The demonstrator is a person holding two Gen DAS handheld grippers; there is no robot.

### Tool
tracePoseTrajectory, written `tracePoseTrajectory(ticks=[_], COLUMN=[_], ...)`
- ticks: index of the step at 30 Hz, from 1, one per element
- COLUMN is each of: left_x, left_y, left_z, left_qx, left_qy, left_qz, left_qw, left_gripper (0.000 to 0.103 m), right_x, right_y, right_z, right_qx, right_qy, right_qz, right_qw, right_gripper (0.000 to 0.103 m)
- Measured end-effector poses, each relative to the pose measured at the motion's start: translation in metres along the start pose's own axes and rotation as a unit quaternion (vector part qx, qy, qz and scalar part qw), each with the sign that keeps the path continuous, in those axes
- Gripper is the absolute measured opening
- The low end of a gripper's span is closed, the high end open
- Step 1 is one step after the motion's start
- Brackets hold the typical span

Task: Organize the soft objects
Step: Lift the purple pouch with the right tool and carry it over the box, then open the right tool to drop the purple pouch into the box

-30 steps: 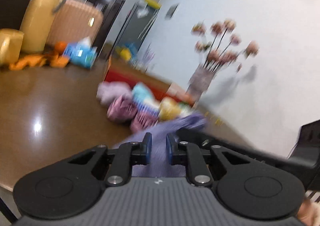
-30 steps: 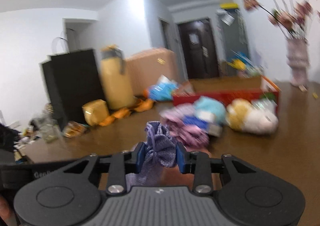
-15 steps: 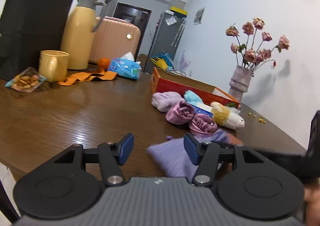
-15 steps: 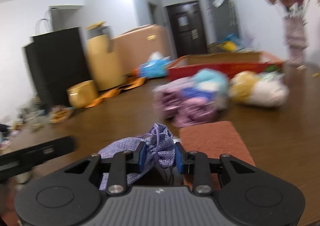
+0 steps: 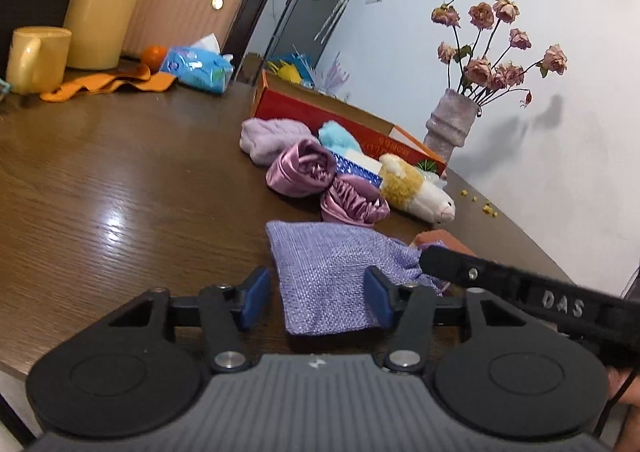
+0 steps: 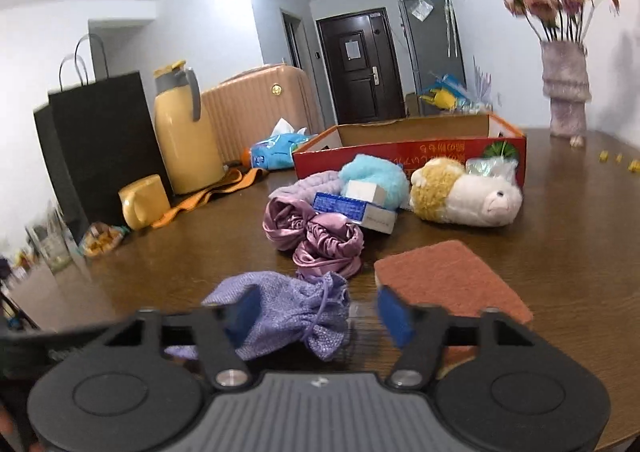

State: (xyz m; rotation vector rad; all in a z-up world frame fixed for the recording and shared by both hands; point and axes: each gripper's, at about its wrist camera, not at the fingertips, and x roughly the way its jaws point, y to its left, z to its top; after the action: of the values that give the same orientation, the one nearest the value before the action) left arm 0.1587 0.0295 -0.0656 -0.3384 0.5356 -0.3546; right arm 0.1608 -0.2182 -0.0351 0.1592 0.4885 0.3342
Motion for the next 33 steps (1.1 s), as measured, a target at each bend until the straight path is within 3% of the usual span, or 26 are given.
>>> tracePoseTrajectory(ticks=[1,3,4,6,12,13,18,26,30,33], left_x=[0.001,0.001,0.001,0.001,0.0,-0.001,-0.01,0.043,0.106,0.17], left_y=[0.002,0.002,0.002,0.001,-0.002,-0.003,-0.011,-0.021,-0.029,-0.022], left_z=[0.0,-0.001,-0.001,-0.002,0.001,0.002,0.024,0.131,0.197,0.243], left_qx=[-0.005,-0.009,-0.005,0.007,0.007,0.009,0.013,0.011,0.051,0.052], left_qy=[0.002,-0.002,-0.003,0.0,-0.003,-0.005,-0.027,-0.029,-0.041,-0.018], left_qz=[-0.007,-0.015,-0.014,-0.011,-0.011,-0.009,-0.024,-0.058,-0.037,-0.029], left_qw=[1.0,0.9998,0.9999,0.9999,0.9999,0.9999,0.9993,0.9979,0.9972,0.998], left_gripper=[0.047,0.033,0.031,0.016,0.01,0.009,0.009,0.009,0.009,0.009], right_x=[0.003,0.01,0.013,0.018,0.02,0.019,0.007,0.036,0.091,0.154], right_y=[-0.004,-0.009,-0.009,-0.011,-0.008,-0.008,-0.006,-0.035,-0.055,-0.078], right_z=[0.001,0.001,0.0,-0.001,-0.002,-0.002,0.014,0.108,0.175,0.226], right_qx=[0.013,0.023,0.023,0.025,0.017,0.017,0.013,0.013,-0.005,0.005], right_qy=[0.004,0.011,0.011,0.014,0.008,0.005,-0.016,-0.031,-0.031,-0.007], right_qz=[0.007,0.006,0.002,0.002,0.004,0.004,0.016,0.046,0.042,0.027], right_qw=[1.0,1.0,1.0,1.0,1.0,1.0,1.0,0.998,0.999,1.0], right_gripper=[0.039,0.038,0.036,0.03,0.023,0.017,0.017,0.015,0.015,0.015])
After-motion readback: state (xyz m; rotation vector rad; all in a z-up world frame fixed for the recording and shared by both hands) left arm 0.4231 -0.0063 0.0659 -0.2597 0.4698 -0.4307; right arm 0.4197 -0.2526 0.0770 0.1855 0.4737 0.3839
